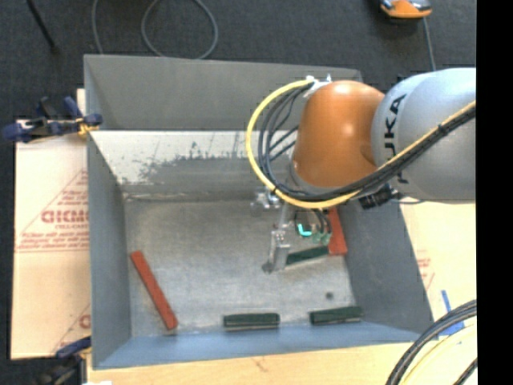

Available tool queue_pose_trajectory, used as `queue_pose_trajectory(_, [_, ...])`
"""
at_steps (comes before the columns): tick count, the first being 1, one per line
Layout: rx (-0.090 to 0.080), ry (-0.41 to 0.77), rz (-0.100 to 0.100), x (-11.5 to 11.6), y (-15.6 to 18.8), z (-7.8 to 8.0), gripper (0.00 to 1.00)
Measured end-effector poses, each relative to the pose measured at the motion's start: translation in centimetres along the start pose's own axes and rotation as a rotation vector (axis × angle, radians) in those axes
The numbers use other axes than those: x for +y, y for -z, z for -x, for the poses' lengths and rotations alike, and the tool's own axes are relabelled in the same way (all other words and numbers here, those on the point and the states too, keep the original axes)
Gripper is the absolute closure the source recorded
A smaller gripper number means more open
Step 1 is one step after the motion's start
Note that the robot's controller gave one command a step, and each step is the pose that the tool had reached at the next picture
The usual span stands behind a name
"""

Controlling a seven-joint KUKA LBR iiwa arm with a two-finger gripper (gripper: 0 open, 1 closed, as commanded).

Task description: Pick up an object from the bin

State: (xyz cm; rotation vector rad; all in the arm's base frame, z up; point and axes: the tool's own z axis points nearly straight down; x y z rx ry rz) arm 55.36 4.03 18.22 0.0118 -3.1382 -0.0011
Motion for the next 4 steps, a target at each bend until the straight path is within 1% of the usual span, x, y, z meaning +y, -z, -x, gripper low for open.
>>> queue_pose_trajectory(1, [-0.007, 0.067, -0.005, -8.0, -3.3, 2.5, 0.00])
queue_pose_trajectory(2, [-0.001, 0.180, -0.002, -9.8, -11.5, -0.2, 0.00])
queue_pose_trajectory(3, [-0.009, 0.178, -0.002, -9.7, -11.1, 0.1, 1.00])
queue_pose_trajectory(4, [-0.014, 0.407, -0.005, -8.0, 2.3, 0.7, 1.00])
